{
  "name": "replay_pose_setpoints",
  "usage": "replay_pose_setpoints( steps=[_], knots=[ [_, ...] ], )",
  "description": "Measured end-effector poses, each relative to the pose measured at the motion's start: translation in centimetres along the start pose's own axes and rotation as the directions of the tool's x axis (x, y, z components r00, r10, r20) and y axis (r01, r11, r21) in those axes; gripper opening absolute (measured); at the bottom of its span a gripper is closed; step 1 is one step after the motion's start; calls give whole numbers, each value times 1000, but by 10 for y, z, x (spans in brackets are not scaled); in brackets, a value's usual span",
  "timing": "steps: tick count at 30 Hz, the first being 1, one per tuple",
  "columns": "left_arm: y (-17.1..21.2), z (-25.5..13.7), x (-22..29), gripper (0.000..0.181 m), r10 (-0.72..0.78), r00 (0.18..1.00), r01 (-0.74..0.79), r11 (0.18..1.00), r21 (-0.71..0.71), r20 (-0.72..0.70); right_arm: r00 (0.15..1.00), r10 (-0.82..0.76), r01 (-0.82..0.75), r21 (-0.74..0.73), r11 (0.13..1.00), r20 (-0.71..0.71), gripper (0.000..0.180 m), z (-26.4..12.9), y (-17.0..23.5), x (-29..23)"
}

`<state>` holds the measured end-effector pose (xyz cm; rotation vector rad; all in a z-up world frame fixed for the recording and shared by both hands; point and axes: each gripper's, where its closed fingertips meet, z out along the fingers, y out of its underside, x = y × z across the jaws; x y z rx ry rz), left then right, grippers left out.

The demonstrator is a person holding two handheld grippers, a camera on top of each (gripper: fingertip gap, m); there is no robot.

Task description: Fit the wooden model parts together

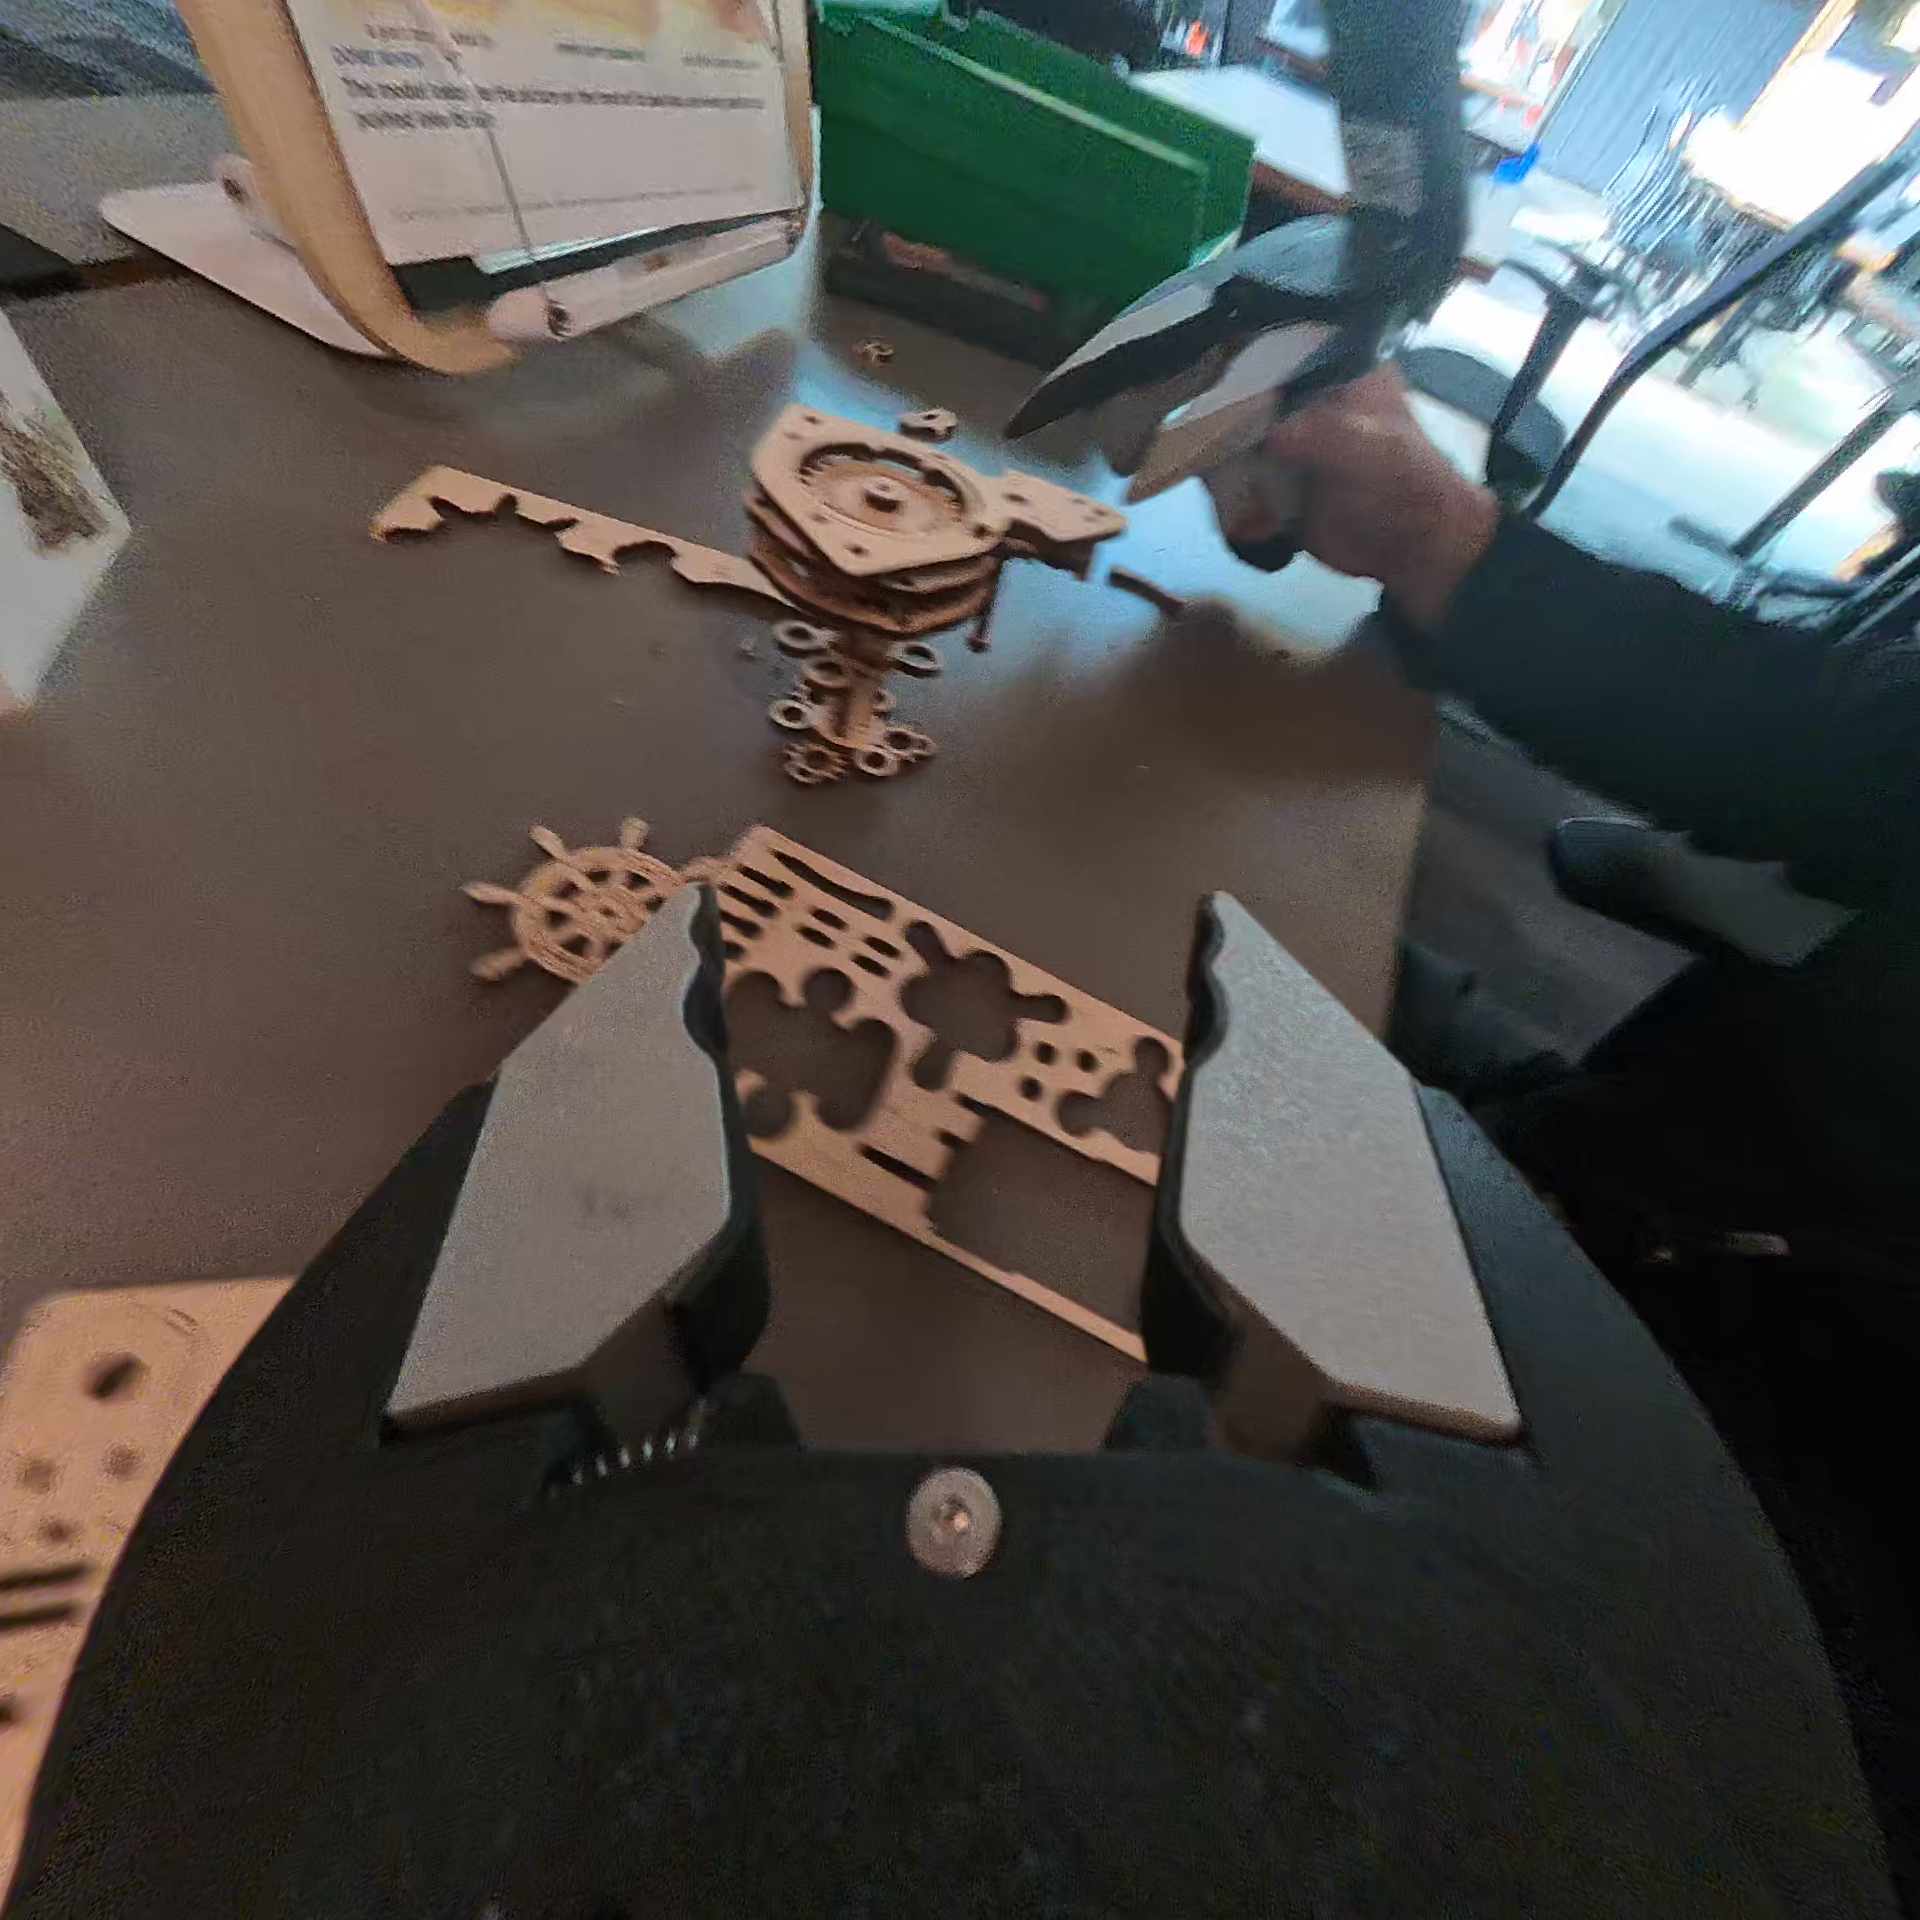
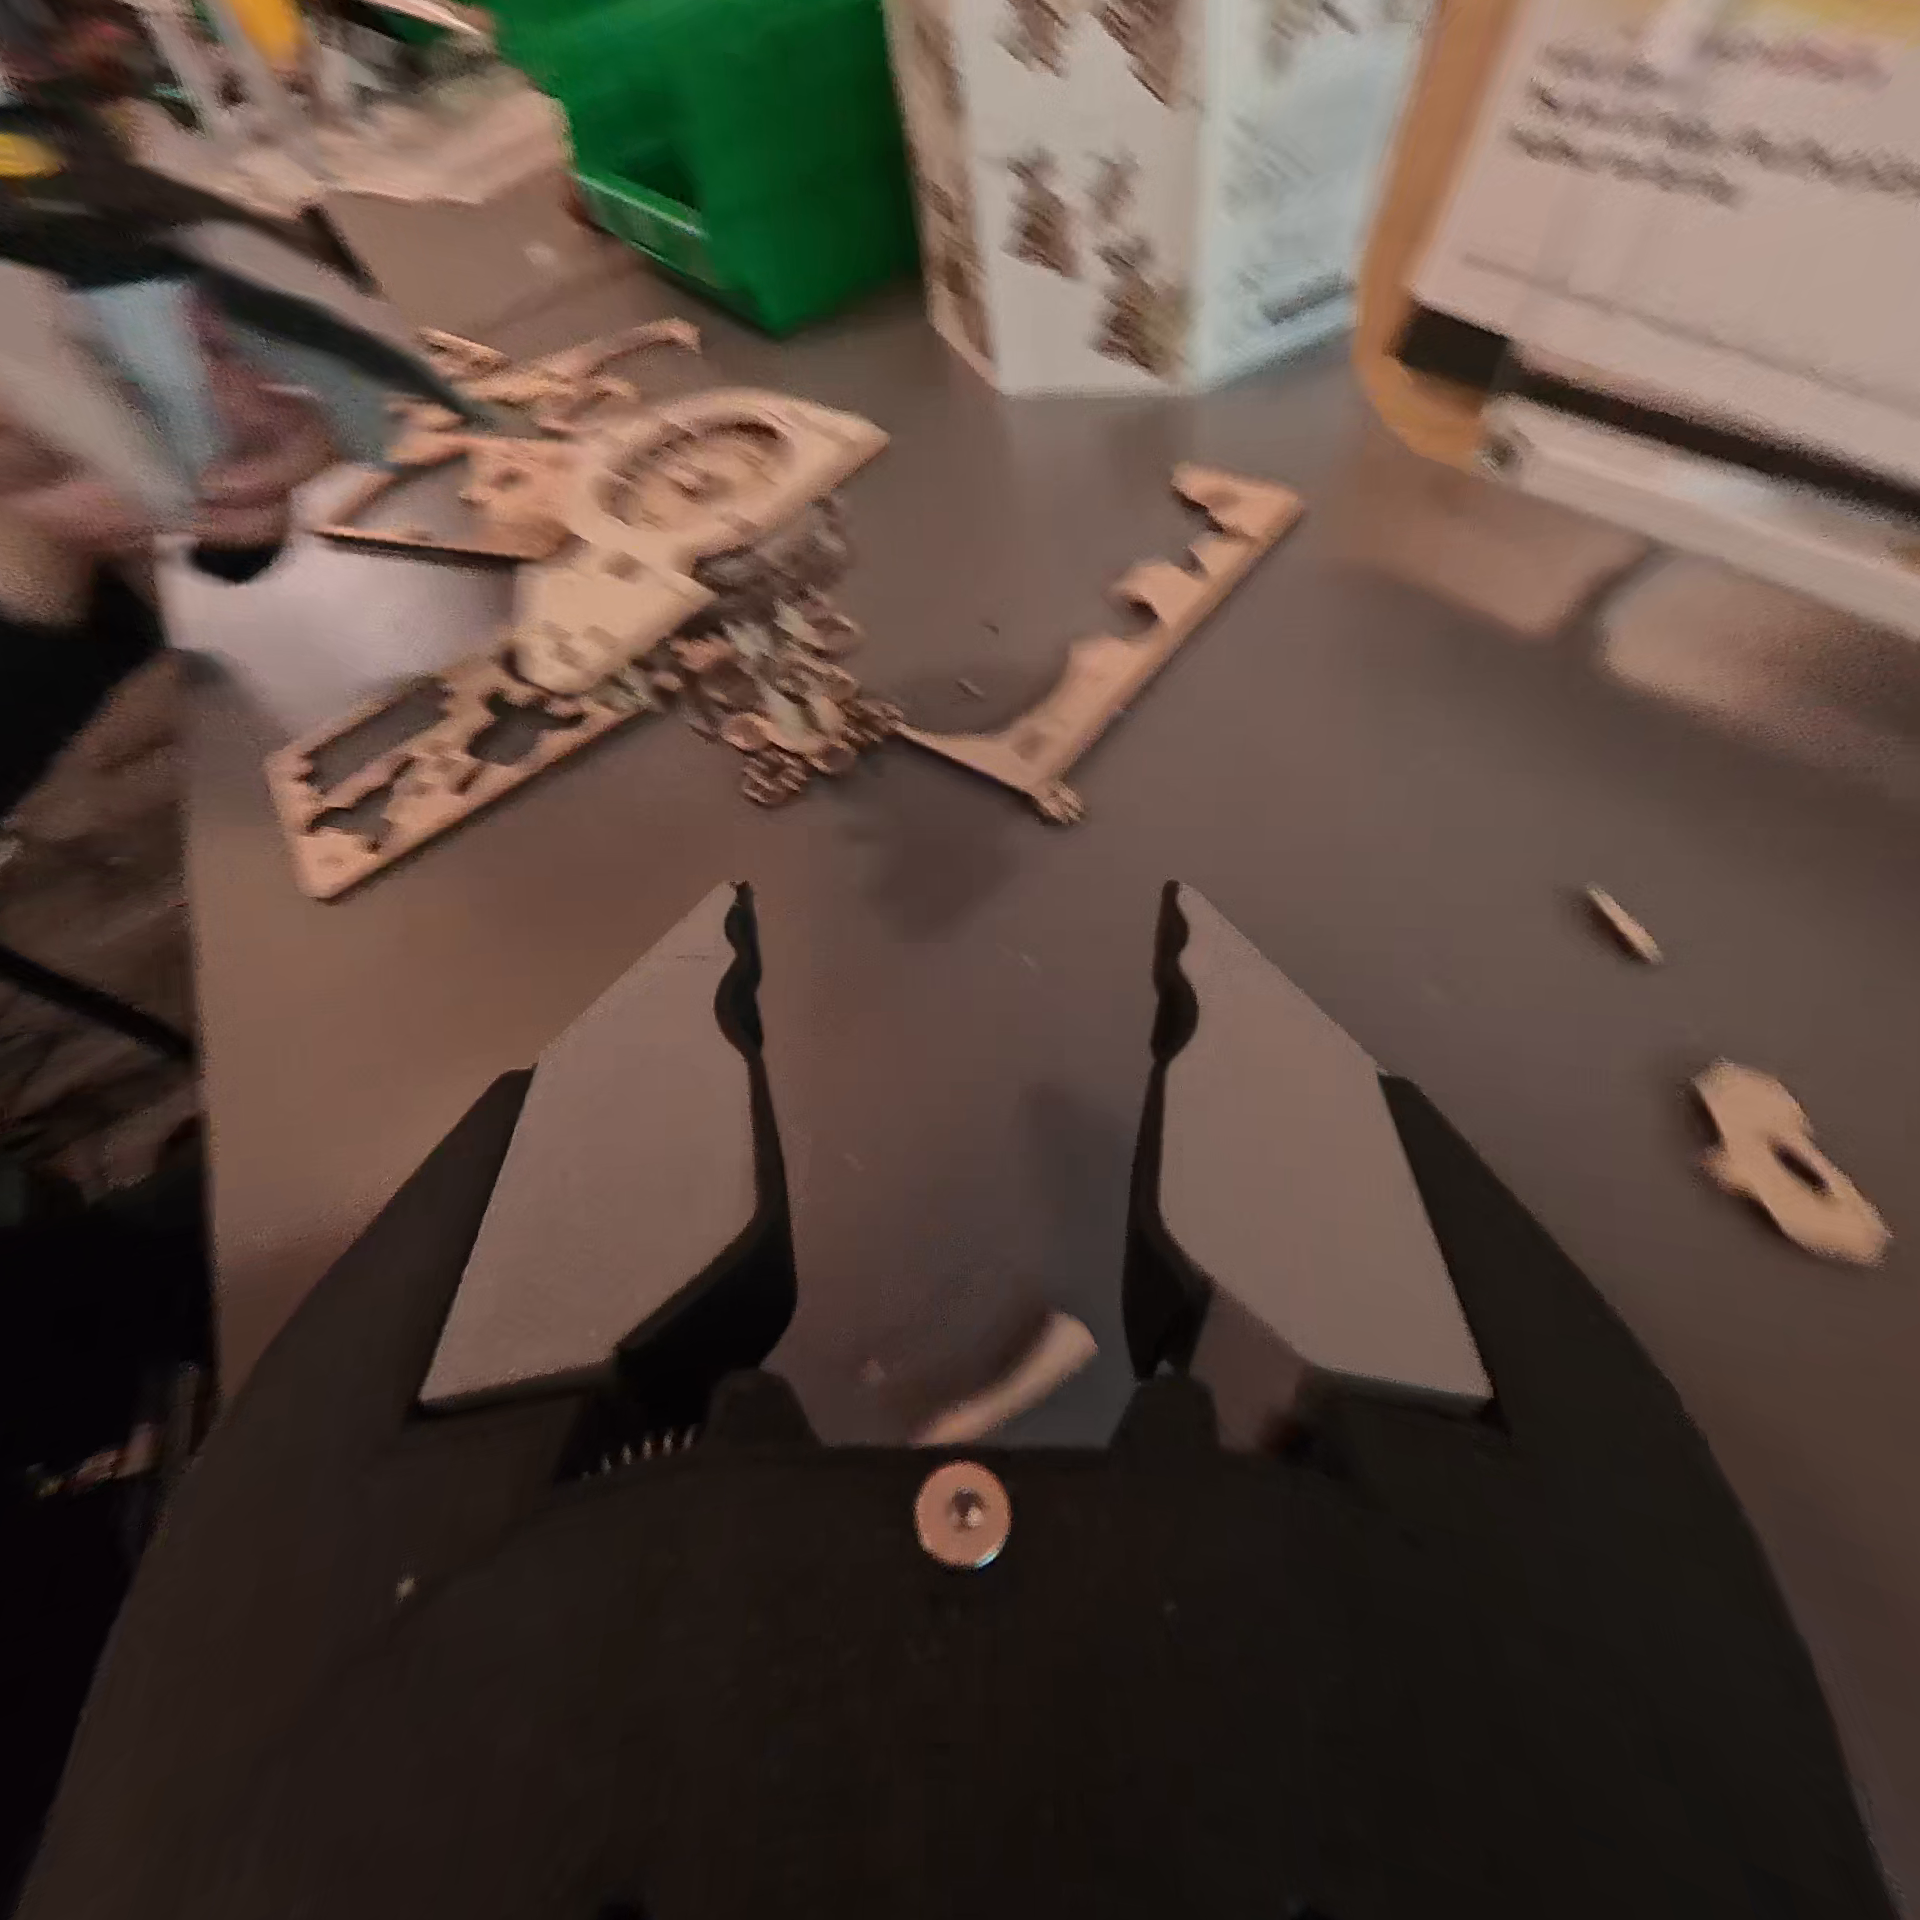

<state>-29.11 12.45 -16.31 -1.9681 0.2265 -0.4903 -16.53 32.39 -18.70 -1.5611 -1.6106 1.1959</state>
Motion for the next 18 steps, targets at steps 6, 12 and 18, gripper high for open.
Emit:
replay_pose_setpoints(
  steps=[6,12,18],
  knots=[
    [-23,62,-29,97,94,978,-108,992,-65,-184,970,-134,146,-49,988,204,90,45,-41,-69],
    [-25,112,-33,101,218,944,-249,964,-99,-248,964,-162,200,-172,965,212,85,81,-38,-77],
    [-40,119,-4,84,285,894,-293,956,31,-347,928,-235,297,-192,935,289,60,80,-34,-87]
  ],
)
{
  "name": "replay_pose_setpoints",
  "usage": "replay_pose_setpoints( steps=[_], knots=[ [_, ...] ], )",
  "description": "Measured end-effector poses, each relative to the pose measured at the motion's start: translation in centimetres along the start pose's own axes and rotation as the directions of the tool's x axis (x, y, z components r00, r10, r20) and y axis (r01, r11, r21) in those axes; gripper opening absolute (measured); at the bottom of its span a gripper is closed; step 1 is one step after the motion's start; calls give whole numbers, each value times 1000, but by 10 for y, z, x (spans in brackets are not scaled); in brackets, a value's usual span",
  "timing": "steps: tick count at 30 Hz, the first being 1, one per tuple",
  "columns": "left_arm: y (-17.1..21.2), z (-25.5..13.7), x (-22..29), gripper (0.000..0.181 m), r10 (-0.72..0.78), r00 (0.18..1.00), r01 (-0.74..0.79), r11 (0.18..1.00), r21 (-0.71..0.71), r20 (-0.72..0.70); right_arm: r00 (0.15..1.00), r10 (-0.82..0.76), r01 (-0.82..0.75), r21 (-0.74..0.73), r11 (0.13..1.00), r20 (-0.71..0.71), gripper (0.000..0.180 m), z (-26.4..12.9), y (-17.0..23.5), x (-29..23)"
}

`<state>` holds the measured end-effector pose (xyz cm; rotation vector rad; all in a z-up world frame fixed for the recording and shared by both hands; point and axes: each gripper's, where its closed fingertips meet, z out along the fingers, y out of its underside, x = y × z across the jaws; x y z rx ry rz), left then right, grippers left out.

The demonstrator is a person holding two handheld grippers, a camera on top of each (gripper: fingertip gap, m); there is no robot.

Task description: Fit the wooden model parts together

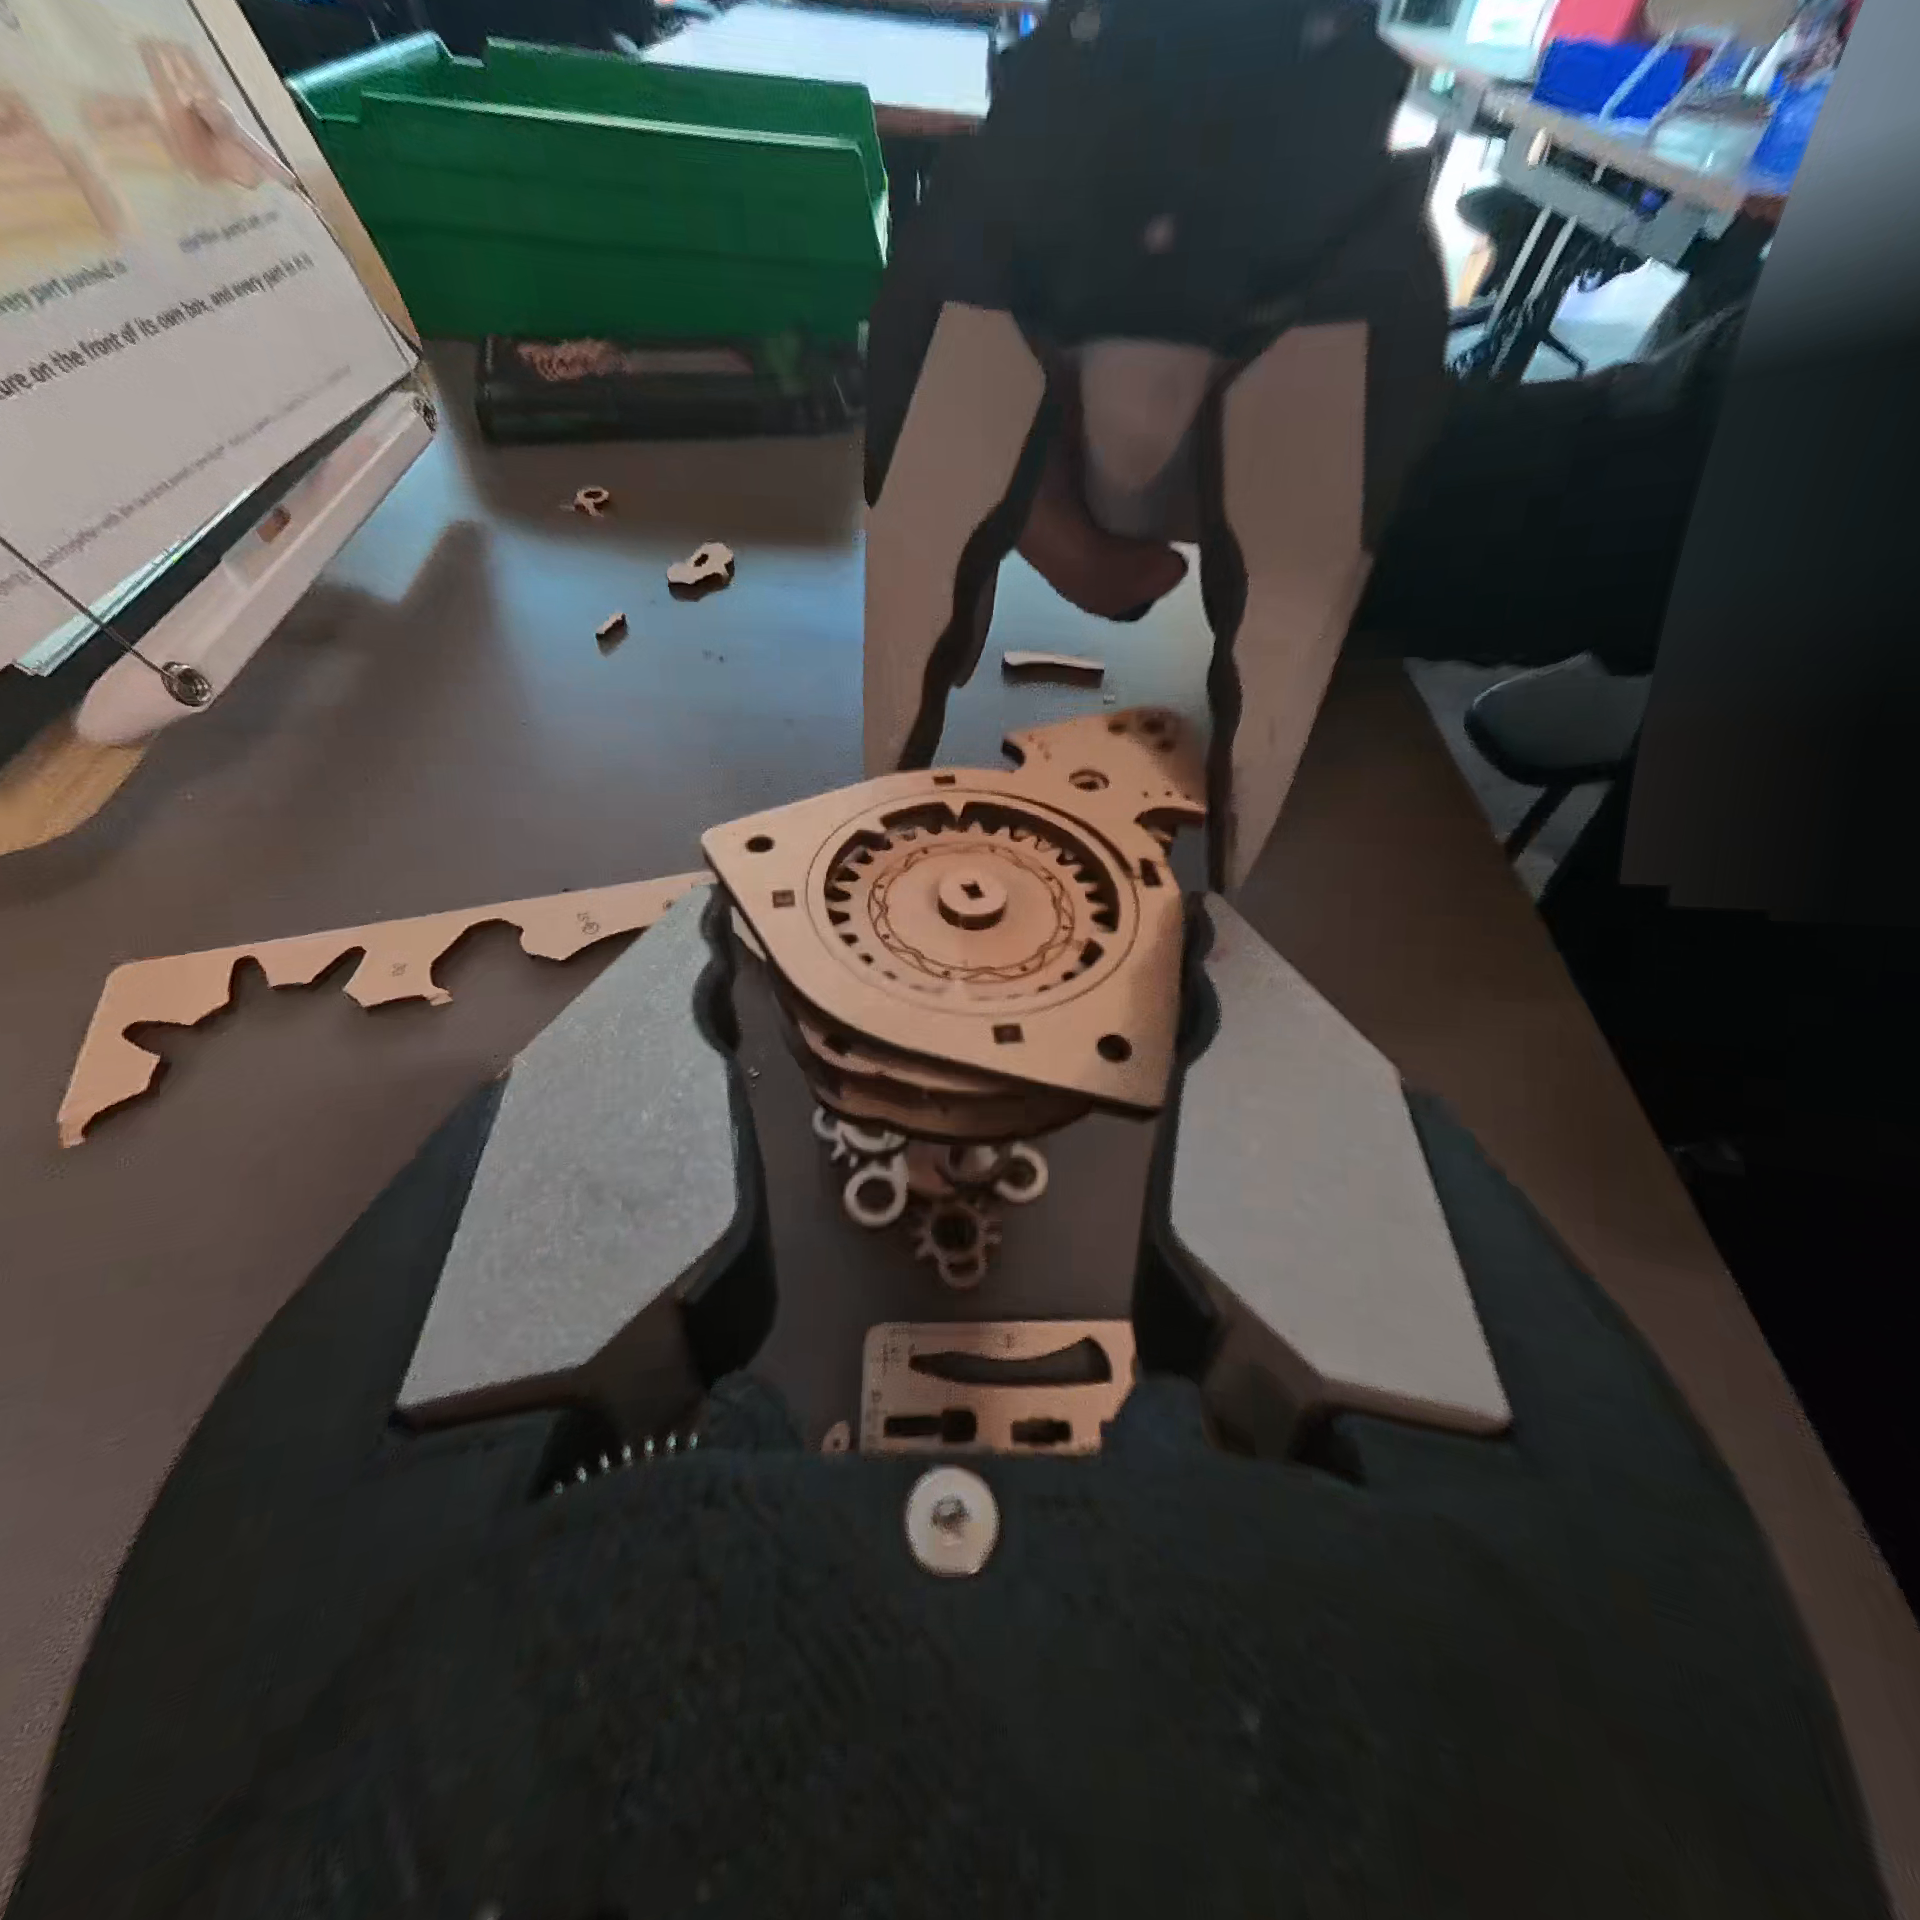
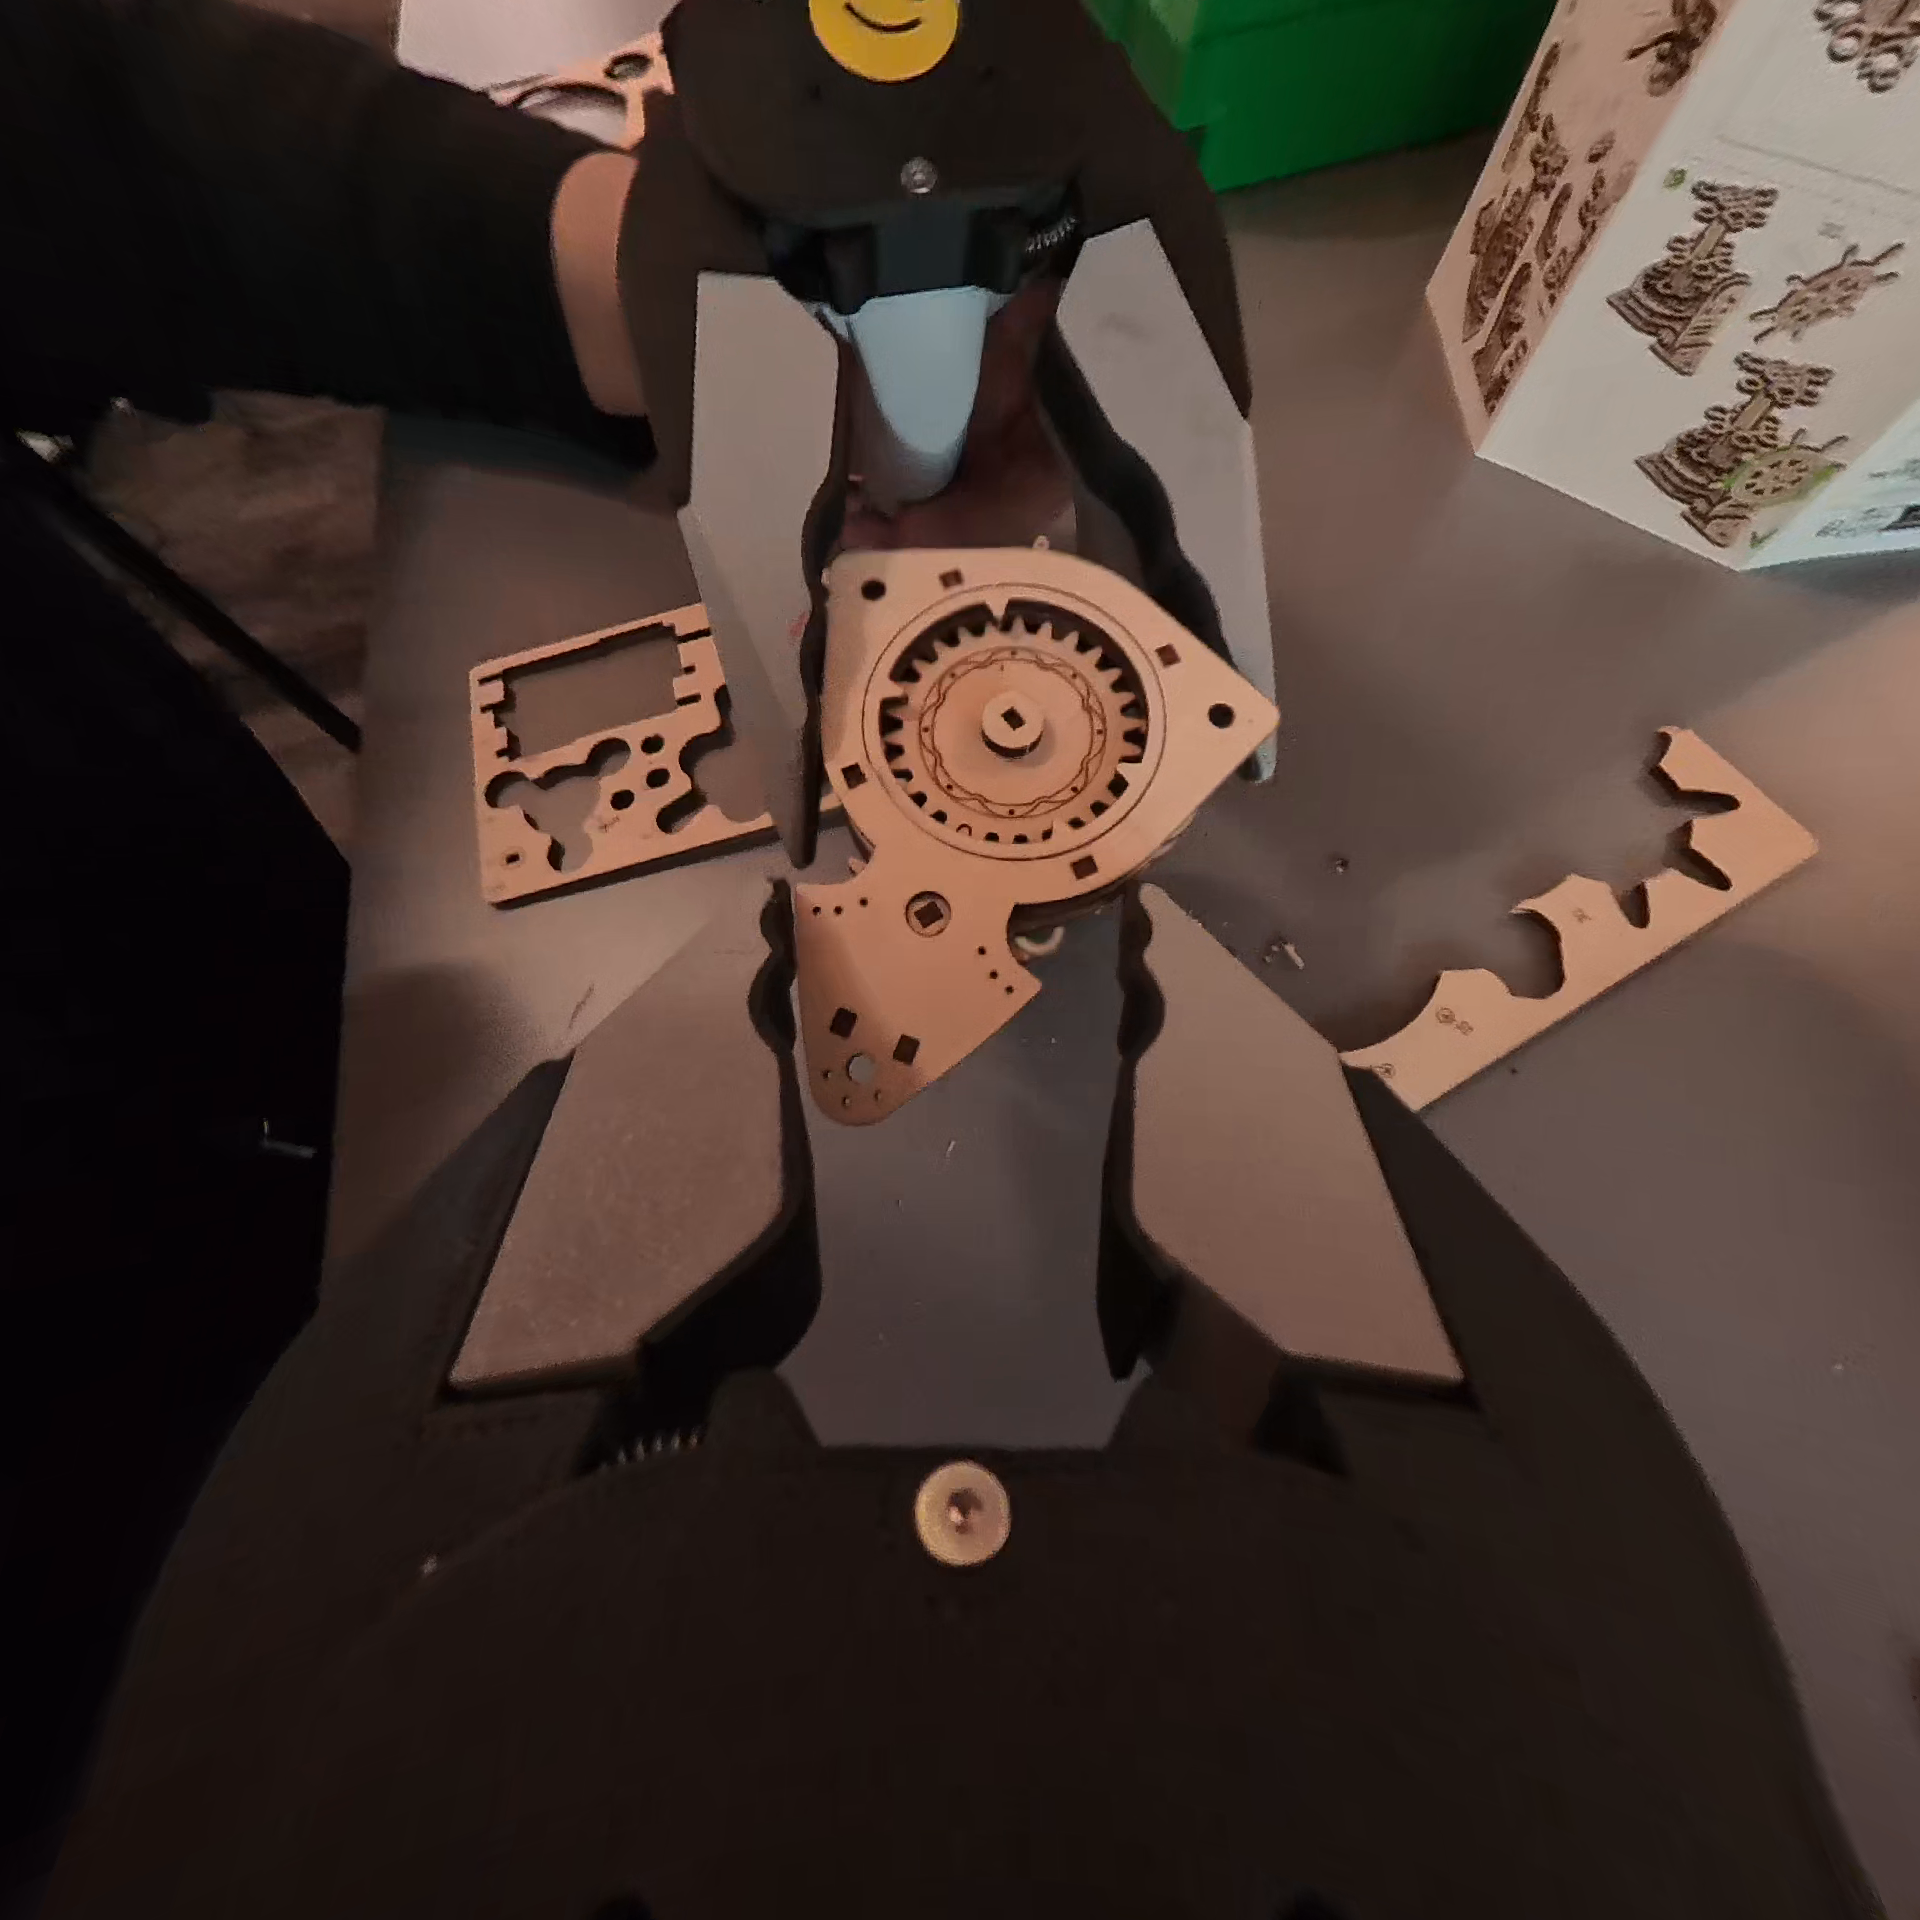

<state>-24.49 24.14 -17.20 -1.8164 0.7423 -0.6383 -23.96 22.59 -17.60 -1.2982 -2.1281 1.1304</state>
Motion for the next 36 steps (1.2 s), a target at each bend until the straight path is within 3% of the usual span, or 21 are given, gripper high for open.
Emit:
replay_pose_setpoints(
  steps=[2,7,16,29,32,36],
  knots=[
    [-2,1,2,83,5,1000,-6,999,42,24,999,-52,52,17,999,5,60,0,2,-2],
    [3,-1,8,84,188,972,-192,981,13,144,987,-161,162,96,982,-18,56,-6,2,-7],
    [5,-6,22,86,374,918,-380,925,26,132,914,-395,403,94,910,-92,56,-5,6,-15],
    [12,-11,23,79,395,914,-397,918,6,93,933,-356,360,137,923,-50,50,-8,5,-13],
    [12,-10,18,76,385,915,-386,923,-15,122,945,-325,328,141,934,-44,66,-8,3,-13],
    [11,-5,8,76,325,925,-323,945,-45,195,954,-291,298,129,946,-73,71,-7,3,-4]
  ],
)
